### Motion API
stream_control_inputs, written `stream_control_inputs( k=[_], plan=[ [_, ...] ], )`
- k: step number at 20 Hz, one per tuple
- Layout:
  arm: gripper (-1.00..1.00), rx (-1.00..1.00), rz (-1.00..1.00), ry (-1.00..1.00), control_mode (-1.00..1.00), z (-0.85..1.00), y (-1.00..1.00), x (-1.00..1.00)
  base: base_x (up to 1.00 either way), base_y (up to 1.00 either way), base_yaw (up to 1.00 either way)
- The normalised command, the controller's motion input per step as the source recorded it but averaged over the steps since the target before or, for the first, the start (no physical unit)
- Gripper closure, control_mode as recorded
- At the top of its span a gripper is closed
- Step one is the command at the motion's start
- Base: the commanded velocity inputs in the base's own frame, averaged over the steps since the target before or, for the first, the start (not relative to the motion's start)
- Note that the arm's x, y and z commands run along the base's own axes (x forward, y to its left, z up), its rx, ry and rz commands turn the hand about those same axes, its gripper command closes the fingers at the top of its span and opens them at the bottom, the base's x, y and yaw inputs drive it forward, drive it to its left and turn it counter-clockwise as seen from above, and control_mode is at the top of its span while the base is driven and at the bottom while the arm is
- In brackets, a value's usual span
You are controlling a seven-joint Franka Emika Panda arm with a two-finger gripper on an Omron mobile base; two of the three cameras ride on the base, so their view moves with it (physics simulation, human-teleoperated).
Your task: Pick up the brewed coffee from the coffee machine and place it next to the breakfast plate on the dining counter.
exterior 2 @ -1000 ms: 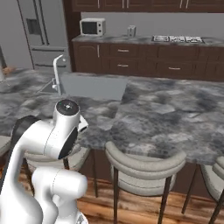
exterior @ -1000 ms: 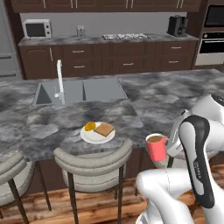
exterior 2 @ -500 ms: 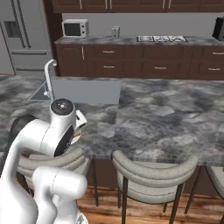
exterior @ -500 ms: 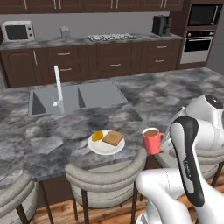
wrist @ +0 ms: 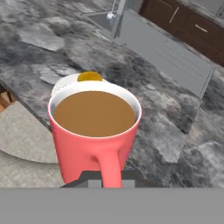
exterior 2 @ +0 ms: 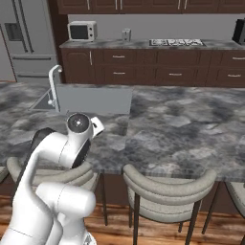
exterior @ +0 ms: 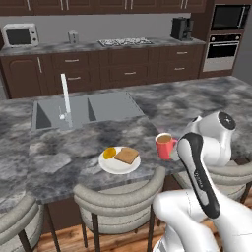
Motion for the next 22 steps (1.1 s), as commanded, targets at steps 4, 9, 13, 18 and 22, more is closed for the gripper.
stream_control_inputs(
  k=[4,9,13,18,22],
  plan=[
    [1.00,0.01,0.00,0.04,-1.00,-0.23,-0.38,0.87,0.00,0.00,0.00],
    [1.00,0.10,0.00,0.14,-1.00,-0.02,-0.14,0.86,0.00,0.00,0.00],
    [1.00,0.10,0.00,0.15,-1.00,-0.03,0.00,0.87,0.00,0.00,0.00],
    [1.00,0.05,0.07,0.03,-1.00,-0.38,0.00,0.68,0.00,0.00,0.00],
    [1.00,0.00,0.15,0.00,-1.00,-0.70,0.00,0.48,0.00,0.00,0.00]
  ],
)
